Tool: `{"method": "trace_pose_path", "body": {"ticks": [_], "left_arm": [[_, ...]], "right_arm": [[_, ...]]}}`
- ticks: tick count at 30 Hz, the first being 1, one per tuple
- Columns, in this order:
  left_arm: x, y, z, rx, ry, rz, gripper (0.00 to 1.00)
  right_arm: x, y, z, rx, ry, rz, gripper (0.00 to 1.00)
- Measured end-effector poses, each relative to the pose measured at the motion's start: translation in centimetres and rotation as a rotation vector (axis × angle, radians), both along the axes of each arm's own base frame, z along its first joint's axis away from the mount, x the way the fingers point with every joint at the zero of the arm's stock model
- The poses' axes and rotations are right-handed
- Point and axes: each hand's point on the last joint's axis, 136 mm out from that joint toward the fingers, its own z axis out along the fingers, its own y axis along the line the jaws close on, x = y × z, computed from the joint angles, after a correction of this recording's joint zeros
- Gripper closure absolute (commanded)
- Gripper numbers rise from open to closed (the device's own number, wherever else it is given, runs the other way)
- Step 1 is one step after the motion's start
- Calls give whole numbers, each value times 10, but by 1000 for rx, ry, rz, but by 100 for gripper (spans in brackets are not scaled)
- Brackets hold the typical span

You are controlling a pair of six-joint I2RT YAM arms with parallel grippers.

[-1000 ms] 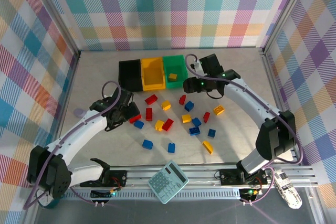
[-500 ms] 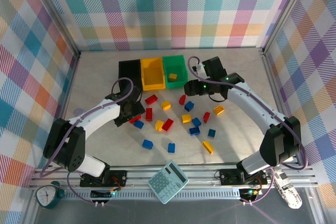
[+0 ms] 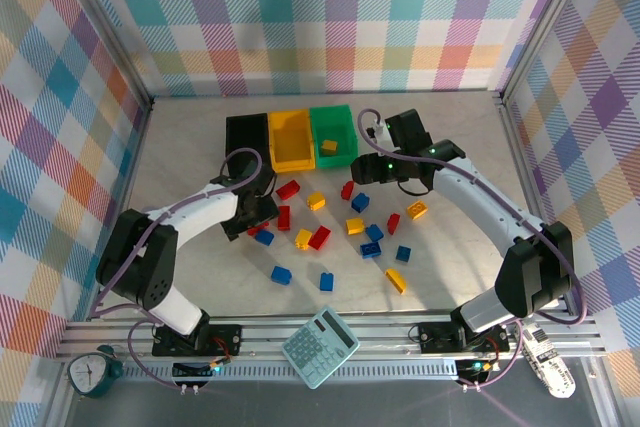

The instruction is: Sort the legos into containers by color

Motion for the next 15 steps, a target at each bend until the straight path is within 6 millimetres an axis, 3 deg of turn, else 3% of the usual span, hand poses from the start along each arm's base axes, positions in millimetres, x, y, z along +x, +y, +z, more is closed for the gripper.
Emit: {"method": "trace_pose_path", "body": {"ticks": [8,15], "left_arm": [[4,-3,-6,-2,8,-11,14],[6,-4,-13,12,28,-26,32]], "right_arm": [[0,0,0,0,1,0,35],[0,0,0,-1,1,0,35]]}}
